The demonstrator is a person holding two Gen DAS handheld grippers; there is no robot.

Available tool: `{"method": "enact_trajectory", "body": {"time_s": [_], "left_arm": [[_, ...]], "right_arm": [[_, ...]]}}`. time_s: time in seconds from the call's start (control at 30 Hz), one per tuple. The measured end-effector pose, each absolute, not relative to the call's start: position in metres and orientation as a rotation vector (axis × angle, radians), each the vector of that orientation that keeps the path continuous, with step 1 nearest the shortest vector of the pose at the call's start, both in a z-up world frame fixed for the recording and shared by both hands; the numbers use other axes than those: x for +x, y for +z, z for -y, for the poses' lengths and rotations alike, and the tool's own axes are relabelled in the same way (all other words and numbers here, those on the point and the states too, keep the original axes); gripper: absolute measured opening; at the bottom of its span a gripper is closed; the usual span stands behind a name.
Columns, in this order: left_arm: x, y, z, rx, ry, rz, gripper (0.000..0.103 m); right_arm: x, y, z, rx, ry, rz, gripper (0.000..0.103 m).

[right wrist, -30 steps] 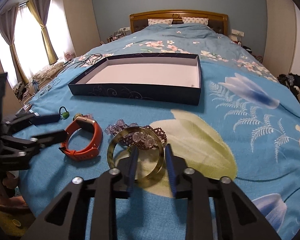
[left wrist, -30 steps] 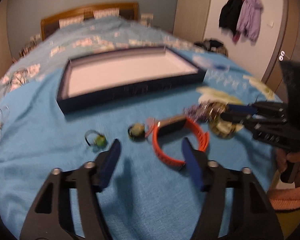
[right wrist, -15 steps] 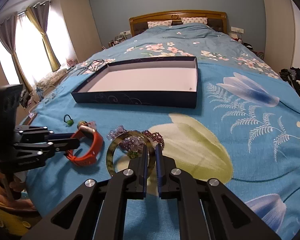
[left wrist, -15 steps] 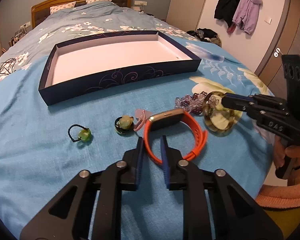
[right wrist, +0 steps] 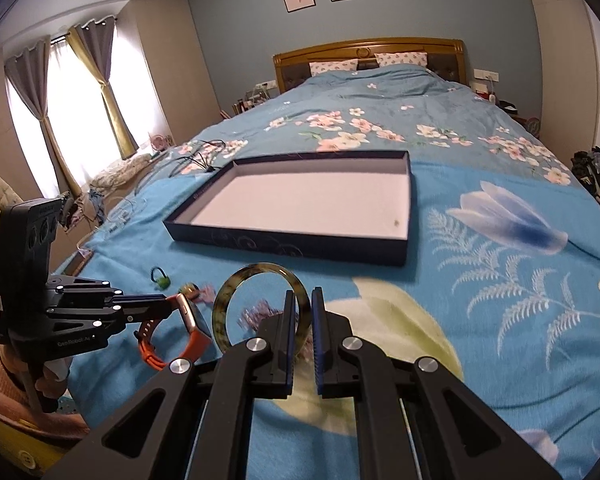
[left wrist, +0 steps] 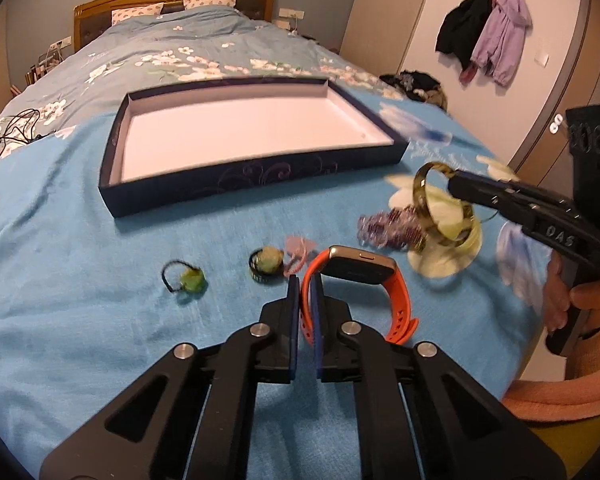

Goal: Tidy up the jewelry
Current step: 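Carry the bangle and red watch into the box lid and open both tools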

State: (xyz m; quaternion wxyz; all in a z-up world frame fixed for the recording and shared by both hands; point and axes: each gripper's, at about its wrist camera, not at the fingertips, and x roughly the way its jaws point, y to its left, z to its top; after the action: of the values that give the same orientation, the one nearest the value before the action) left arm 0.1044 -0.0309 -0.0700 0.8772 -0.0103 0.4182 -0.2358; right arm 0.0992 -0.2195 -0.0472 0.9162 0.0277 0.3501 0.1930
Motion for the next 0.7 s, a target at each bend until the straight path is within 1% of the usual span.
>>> {"method": "enact_trajectory", "body": {"time_s": [0.2,0.37,0.53,0.7], "left_arm": [[0.124,-0.043,0.012,-0.069,-0.454,-0.812,0.006],[0.159,-0.020,-0.002,-0.089,-0.399,-0.769,0.006],[0.207,-0.009,-0.011,-0.106,-0.354,-0.772,0.006],[0.254,-0.009,-0.013,-0.109,-0.300,-0.791,0.006]], "right_arm": [[0.124,-0.029,0.214,0.032,0.406,-0.680,0.006],[0.165,-0.014,0.211,0.015,0.410,-0.660,0.006],[0.213,-0.016,0.202,0.004,0.401,-0.687,0.006],[0.259,-0.025,0.193,-0.009,0.378,-0.731,0.006]]}}
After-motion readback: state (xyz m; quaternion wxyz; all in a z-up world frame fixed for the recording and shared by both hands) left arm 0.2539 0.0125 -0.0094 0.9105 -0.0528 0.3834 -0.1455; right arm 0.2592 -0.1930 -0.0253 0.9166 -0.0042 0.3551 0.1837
